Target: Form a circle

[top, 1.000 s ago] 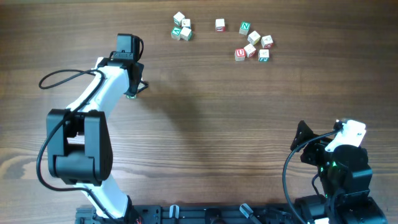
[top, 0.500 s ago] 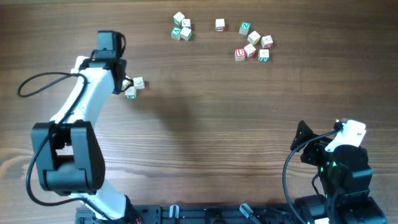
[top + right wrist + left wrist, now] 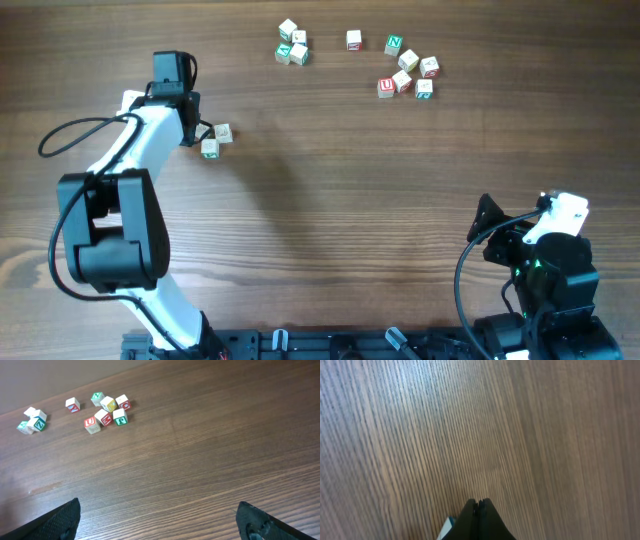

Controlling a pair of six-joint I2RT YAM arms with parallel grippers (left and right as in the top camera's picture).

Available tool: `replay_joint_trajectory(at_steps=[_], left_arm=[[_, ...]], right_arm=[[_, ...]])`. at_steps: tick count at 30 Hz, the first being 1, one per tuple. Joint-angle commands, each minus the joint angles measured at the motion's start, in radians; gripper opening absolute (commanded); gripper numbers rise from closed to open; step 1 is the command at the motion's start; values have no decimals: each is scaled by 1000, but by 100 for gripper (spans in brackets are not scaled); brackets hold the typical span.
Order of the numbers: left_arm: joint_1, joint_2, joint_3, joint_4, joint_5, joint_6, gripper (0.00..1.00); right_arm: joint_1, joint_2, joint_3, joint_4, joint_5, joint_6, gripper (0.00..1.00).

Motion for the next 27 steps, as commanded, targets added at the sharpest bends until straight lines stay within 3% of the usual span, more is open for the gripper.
replay_joint_trajectory(at_steps=[1, 8, 27], left_arm=[[27, 33, 4, 18, 35, 3, 4], [29, 35, 4, 107, 61, 54, 4], [28, 50, 4, 75, 182, 53, 4]], right_arm=[[1, 3, -4, 2, -6, -10, 100], [1, 3, -4, 2, -5, -10, 100], [1, 3, -4, 2, -6, -10, 100]])
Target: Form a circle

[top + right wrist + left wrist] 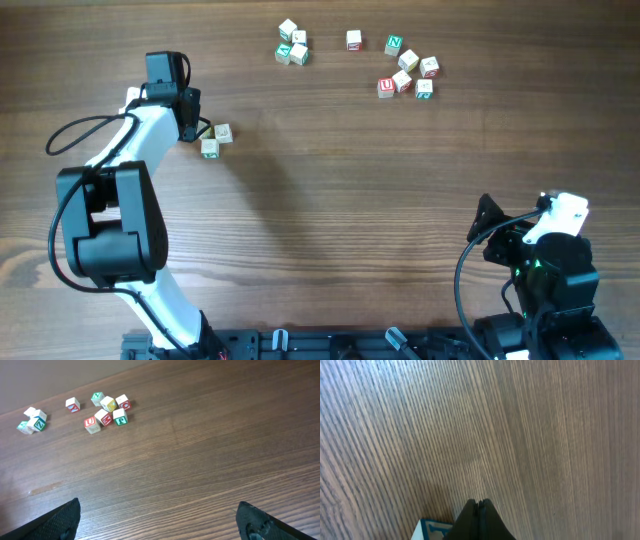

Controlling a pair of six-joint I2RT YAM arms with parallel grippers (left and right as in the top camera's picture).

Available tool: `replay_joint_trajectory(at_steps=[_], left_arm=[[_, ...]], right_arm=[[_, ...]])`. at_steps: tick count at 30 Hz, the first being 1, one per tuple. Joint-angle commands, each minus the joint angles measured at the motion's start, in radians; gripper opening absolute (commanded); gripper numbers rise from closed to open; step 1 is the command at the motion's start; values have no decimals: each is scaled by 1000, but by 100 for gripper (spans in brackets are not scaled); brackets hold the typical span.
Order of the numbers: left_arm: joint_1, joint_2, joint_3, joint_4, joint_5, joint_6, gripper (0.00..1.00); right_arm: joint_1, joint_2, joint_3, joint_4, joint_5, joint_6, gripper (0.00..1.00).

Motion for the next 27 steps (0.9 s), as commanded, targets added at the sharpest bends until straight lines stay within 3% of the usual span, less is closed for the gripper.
replay_joint_trajectory(at_steps=[1, 27], left_arm=[[2, 19, 4, -7, 41, 15, 4], [-7, 19, 4, -61, 43, 11, 4]], right_arm=[[1, 3, -4, 2, -6, -10, 100], [1, 3, -4, 2, -6, -10, 100]])
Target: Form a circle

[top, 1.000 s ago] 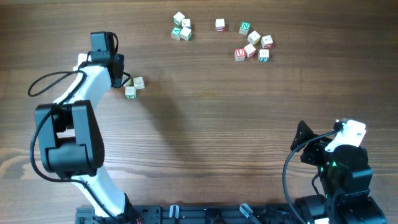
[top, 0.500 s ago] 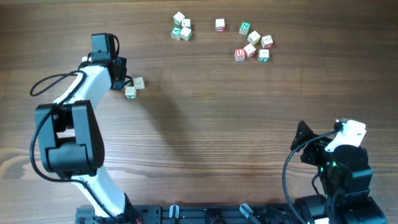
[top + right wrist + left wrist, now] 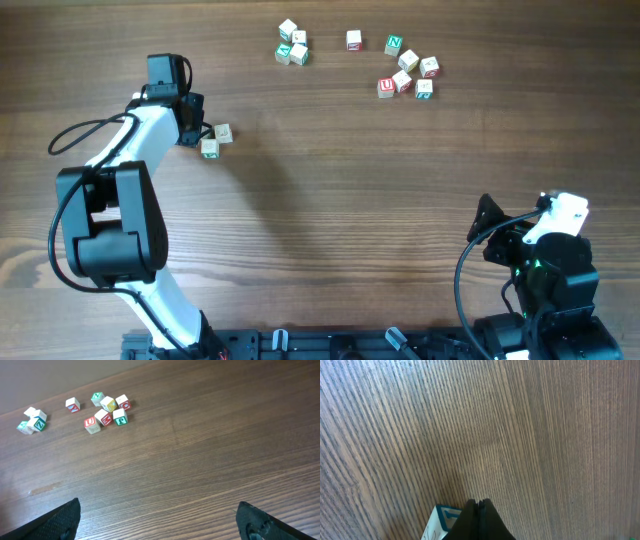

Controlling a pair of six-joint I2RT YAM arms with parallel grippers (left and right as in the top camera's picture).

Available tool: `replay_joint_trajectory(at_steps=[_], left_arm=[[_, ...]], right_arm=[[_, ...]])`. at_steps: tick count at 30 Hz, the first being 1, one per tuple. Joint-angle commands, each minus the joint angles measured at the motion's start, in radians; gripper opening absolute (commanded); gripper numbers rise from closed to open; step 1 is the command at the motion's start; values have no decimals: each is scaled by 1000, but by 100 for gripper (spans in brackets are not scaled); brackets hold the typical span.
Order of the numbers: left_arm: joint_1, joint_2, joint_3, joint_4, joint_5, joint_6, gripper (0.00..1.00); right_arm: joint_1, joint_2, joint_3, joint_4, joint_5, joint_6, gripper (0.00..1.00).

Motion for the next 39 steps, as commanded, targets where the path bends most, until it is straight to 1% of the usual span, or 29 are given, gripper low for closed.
replay_joint_trajectory(at_steps=[1, 39], left_arm=[[-7, 19, 4, -3, 5, 11, 4], [4, 19, 4, -21, -23, 11, 4]], right_arm=[[1, 3, -4, 2, -6, -10, 100], [1, 3, -4, 2, -6, -10, 100]])
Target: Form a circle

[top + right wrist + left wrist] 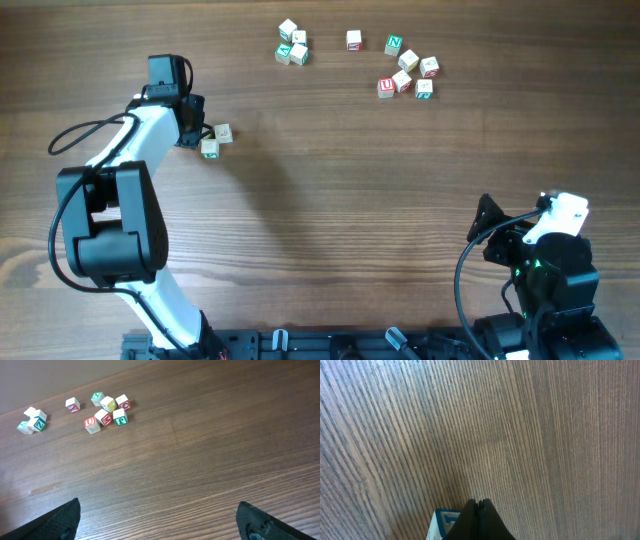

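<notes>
Small letter blocks lie on the wooden table. Two blocks (215,140) sit at the left, touching each other, and my left gripper (196,132) is shut with nothing in it, its tip against them. In the left wrist view a teal-edged block (441,523) shows just left of the closed fingertips (479,505). A group of three blocks (291,43) lies at the far centre, and several more blocks (405,68) at the far right. My right gripper (157,520) stands open near the front right, far from every block.
The right arm's base (540,270) sits at the front right corner. The left arm (120,190) stretches from the front edge up the left side of the table. Bare wood lies between the two block groups and the arms.
The left gripper has barely shifted; the teal-edged block shows slightly lower and nearer the fingertips in the left wrist view. The right arm is unmoved.
My left gripper was shut beside the two left blocks, only a block corner showing in its wrist view. It then shifted a little, and more of the teal-edged block came into view left of the fingertips. The far blocks and the right arm stayed put.
</notes>
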Controlling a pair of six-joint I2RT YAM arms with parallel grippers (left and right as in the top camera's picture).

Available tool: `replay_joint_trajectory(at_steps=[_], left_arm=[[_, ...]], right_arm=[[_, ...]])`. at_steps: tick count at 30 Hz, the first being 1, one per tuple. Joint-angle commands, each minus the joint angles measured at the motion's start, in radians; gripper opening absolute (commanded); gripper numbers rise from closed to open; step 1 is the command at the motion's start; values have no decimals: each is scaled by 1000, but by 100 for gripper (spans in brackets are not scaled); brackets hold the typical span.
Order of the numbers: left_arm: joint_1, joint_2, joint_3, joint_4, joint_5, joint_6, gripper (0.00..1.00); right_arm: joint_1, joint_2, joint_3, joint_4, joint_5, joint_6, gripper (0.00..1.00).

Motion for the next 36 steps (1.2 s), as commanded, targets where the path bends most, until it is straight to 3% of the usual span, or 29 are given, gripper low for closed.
replay_joint_trajectory(at_steps=[1, 7, 14, 22, 36], left_arm=[[5, 19, 4, 0, -26, 12, 4], [5, -17, 5, 46, -89, 23, 4], [-53, -66, 13, 177, -39, 174, 4], [-232, -66, 13, 204, -51, 201, 4], [-238, -9, 13, 140, -72, 161, 4]], right_arm=[[1, 3, -4, 2, -6, -10, 100], [1, 3, -4, 2, -6, -10, 100], [1, 3, -4, 2, -6, -10, 100], [1, 3, -4, 2, -6, -10, 100], [1, 3, -4, 2, -6, -10, 100]])
